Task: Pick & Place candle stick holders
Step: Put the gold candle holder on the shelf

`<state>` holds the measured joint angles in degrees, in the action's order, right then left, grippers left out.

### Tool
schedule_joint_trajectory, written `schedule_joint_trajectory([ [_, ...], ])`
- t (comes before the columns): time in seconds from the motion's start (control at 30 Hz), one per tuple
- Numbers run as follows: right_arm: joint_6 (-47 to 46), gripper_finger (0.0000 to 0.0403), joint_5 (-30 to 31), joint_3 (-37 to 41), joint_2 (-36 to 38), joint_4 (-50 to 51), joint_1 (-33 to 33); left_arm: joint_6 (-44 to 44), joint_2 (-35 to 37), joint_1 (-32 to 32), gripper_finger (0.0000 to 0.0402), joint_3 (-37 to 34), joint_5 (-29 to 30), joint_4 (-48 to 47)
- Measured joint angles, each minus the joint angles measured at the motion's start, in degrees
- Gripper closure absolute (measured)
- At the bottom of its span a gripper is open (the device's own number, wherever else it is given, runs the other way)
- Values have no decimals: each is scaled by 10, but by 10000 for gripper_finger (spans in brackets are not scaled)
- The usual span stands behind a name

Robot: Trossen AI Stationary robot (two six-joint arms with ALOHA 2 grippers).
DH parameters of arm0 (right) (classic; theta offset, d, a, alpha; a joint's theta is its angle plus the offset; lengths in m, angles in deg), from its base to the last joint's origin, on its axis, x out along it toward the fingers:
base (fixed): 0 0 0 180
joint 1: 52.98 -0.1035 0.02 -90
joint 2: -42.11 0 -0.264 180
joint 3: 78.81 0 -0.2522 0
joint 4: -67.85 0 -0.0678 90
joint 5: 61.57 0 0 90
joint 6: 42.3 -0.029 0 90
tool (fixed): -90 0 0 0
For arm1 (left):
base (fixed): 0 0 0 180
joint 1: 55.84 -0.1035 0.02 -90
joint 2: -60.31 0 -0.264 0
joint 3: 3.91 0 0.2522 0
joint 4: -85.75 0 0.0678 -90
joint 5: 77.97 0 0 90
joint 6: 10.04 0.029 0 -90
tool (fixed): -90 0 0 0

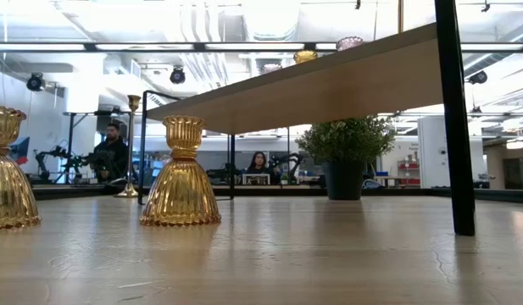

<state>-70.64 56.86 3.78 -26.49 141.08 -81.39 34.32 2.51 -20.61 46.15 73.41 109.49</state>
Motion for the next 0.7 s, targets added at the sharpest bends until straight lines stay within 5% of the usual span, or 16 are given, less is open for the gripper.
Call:
schedule_joint_trajectory([
  [0.7,-8,392,-19,2,1,1,13,5,1,0,239,0,0,2],
])
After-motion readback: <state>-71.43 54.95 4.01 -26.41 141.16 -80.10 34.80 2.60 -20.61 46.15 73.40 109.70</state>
